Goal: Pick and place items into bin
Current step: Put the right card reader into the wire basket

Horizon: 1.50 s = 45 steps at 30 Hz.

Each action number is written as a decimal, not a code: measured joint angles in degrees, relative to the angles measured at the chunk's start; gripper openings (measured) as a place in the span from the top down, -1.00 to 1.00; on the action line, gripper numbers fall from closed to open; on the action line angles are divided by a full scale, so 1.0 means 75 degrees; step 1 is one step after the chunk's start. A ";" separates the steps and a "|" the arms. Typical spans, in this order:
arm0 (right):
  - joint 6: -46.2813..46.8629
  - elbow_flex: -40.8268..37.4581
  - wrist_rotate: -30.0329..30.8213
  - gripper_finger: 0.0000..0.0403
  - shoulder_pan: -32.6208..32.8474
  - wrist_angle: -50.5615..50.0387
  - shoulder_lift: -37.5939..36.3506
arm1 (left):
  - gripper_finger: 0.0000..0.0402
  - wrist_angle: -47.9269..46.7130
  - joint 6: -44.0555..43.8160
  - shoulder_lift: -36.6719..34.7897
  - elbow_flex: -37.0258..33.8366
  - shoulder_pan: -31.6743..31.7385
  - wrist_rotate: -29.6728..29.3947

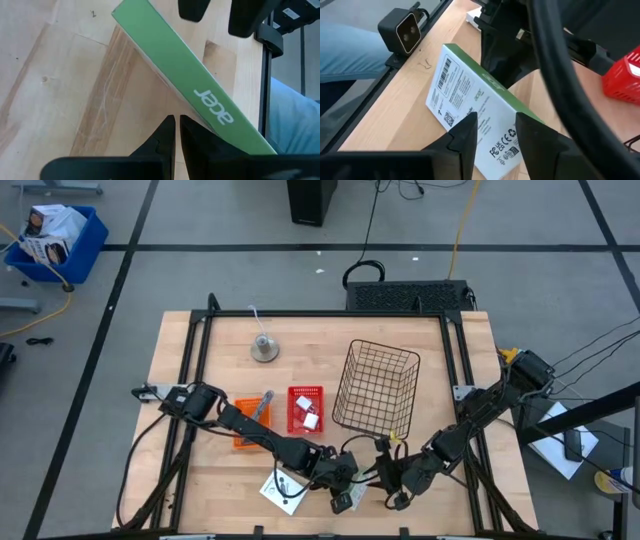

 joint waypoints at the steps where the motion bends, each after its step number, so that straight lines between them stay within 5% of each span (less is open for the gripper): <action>1: -0.0006 0.0000 0.0000 0.34 -0.0002 0.0006 0.0000 | 0.85 0.0000 -0.0009 0.0000 0.0000 0.0000 0.0000; 33: -0.1173 0.0000 -0.0459 0.25 -0.0102 0.0464 0.0000 | 0.85 0.0526 -0.0068 0.0000 -0.0006 -0.0006 0.0061; 45: -0.1263 0.0000 -0.1379 0.06 -0.0456 0.0427 0.0000 | 0.85 0.0571 -0.0067 0.0000 -0.0006 -0.0006 0.0061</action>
